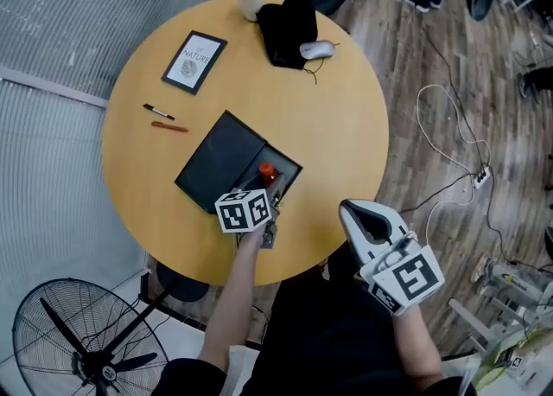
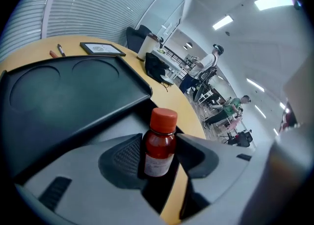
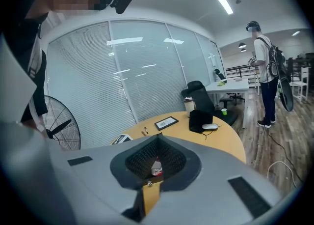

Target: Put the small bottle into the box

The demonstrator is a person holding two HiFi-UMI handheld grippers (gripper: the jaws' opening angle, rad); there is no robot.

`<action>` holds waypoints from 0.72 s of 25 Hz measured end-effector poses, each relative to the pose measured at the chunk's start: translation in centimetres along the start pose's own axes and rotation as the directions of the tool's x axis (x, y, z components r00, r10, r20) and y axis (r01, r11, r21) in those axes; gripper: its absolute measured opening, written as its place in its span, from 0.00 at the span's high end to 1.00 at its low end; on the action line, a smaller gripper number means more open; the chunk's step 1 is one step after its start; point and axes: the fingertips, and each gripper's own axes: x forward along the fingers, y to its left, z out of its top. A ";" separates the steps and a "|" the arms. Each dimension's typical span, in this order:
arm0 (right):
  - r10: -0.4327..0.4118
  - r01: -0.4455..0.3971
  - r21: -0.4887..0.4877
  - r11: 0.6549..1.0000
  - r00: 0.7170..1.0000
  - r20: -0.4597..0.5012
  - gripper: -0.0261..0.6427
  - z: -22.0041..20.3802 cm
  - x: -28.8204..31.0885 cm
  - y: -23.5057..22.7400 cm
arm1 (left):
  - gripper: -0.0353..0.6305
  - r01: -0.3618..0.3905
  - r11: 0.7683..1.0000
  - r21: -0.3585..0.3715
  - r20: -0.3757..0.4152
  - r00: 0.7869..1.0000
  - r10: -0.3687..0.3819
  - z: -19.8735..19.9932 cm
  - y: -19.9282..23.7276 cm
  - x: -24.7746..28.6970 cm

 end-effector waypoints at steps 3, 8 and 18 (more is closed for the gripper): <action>0.005 -0.005 0.004 1.000 1.000 -0.010 0.95 -0.1 0.3 -0.1 | 0.64 0.019 0.999 -0.043 -0.016 1.000 -0.020 -0.2 0.5 0.5; 0.014 -0.014 0.004 1.000 1.000 -0.013 0.95 -0.1 0.6 0.1 | 0.64 0.019 0.999 -0.034 -0.016 1.000 -0.020 0.3 0.3 1.3; 0.023 -0.023 0.012 1.000 1.000 -0.020 0.95 -0.4 0.8 0.3 | 0.66 -0.038 0.996 -0.079 -0.023 0.999 0.036 -0.5 1.5 2.9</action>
